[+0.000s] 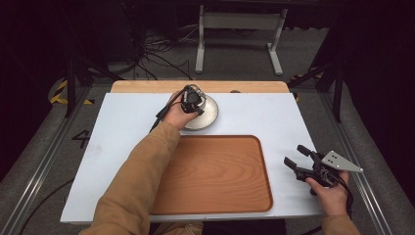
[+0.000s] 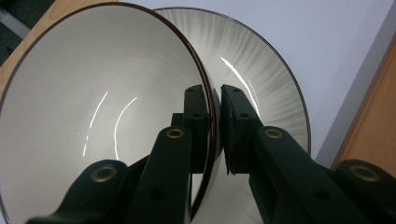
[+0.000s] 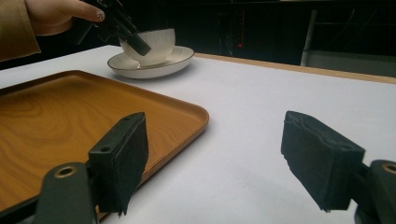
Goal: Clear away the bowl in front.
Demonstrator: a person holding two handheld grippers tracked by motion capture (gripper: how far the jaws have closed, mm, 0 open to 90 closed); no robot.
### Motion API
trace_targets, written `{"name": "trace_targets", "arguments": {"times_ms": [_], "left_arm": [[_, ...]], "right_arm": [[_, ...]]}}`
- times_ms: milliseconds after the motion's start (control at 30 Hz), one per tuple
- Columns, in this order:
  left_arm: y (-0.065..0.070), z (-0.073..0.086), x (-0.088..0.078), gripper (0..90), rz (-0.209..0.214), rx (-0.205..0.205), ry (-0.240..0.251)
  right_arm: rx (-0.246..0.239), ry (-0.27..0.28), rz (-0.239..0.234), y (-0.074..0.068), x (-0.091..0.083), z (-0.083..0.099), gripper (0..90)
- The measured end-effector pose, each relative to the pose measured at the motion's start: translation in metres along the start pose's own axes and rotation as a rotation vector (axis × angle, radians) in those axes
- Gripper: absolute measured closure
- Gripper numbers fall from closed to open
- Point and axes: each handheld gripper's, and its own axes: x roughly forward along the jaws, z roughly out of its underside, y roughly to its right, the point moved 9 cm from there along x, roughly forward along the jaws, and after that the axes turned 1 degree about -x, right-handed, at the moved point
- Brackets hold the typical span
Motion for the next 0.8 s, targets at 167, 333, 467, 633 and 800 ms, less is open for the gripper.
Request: {"name": "trace_targets", "arguments": {"times_ms": [167, 333, 467, 633, 800], "left_arm": [[-0.001, 0.002, -0.006, 81.2, 0.014, -0.010, -0.001], [-0.002, 0.000, -0.017, 81.2, 0.019, -0.012, 0.017], [-0.001, -0.002, -0.024, 81.2, 0.020, -0.015, 0.033], [-0.003, -0.004, -0.038, 81.1, 0.033, -0.017, 0.045], [-0.002, -0.007, -0.052, 81.0, 0.033, -0.004, 0.052]], "right_arm": [[0.002, -0.003, -0.001, -0.001, 0.001, 0.000, 24.4], [0.001, -0.003, -0.003, -0.001, 0.001, 0.000, 24.4], [0.000, -0.007, -0.002, -0.001, 0.002, 0.001, 24.4], [-0.003, -0.003, 0.000, -0.002, 0.002, 0.000, 24.4], [-0.005, -0.004, 0.002, -0.002, 0.002, 0.000, 24.4]]}}
